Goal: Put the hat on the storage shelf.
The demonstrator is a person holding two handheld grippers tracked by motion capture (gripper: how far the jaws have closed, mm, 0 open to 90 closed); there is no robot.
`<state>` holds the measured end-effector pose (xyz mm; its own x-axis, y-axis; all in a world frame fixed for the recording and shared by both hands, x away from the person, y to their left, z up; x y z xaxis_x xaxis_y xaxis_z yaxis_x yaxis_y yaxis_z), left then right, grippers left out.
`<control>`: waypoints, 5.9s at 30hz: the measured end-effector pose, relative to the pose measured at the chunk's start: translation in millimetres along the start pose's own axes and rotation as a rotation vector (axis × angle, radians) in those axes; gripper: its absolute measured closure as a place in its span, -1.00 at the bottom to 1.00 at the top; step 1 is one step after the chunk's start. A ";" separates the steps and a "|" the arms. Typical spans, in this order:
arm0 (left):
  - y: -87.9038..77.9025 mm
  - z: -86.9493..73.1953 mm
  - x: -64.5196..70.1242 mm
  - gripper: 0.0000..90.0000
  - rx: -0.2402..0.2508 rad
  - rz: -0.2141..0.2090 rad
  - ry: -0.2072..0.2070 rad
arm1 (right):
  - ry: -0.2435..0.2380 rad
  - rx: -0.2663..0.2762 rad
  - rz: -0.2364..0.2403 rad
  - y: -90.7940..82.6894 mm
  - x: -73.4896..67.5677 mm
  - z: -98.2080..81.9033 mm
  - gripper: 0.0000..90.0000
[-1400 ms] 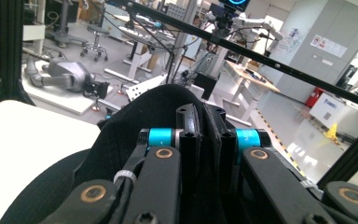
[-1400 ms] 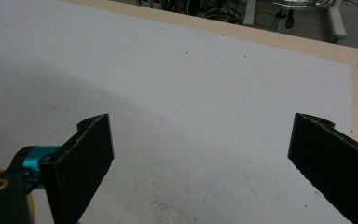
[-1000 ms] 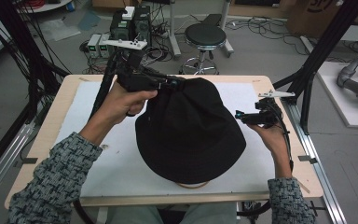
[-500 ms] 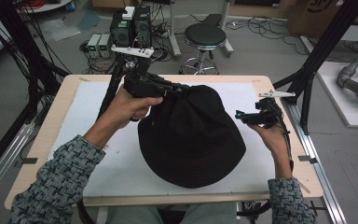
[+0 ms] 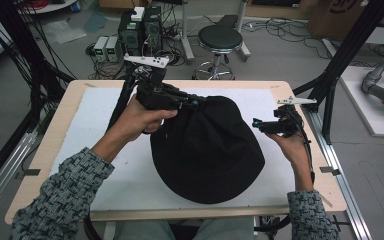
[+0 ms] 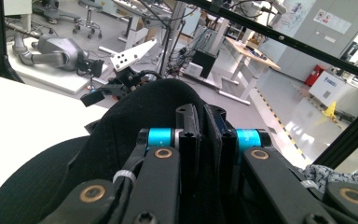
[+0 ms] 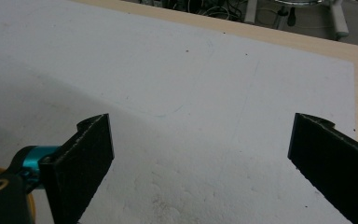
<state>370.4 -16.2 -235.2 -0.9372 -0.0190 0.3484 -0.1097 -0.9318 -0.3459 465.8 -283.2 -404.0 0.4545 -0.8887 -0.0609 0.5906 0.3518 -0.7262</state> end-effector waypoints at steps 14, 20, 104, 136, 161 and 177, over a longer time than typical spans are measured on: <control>9.4 -8.3 -3.6 0.73 -0.035 0.022 0.003 | 0.001 -0.003 -0.001 0.6 -0.2 -0.1 -0.86; 11.0 -9.9 -5.1 0.67 -0.037 0.030 0.005 | 0.000 0.000 0.000 0.1 0.5 0.0 -0.86; -123.8 -61.9 -77.3 -0.62 0.099 0.605 -0.129 | -0.004 -0.004 0.016 5.3 -0.2 1.1 -0.86; -164.2 -156.9 -95.0 -0.63 0.050 0.936 -0.194 | -0.007 -0.003 0.017 7.1 -1.2 2.1 -0.86; -173.3 -180.1 -105.8 -0.63 0.021 0.976 -0.235 | -0.021 -0.005 0.018 8.8 -6.9 5.2 -0.86; -171.8 -180.3 -106.5 -0.63 0.012 0.989 -0.229 | -0.020 -0.005 0.018 8.0 -6.5 5.1 -0.86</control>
<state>429.3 211.3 -369.9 -0.5196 -0.8516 0.0693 0.6854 -0.4639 -0.5613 471.0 -273.1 -405.9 0.4786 -0.8760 -0.0602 0.5791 0.3664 -0.7282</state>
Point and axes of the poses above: each handheld gripper's, and its own axes: y roughly forward along the jaws, z roughly out of its top, x roughly to its right, the point moved 9 cm from there along y, roughly forward along the jaws, and after that the axes turned 12 degrees about -x, right-handed, at the moved point
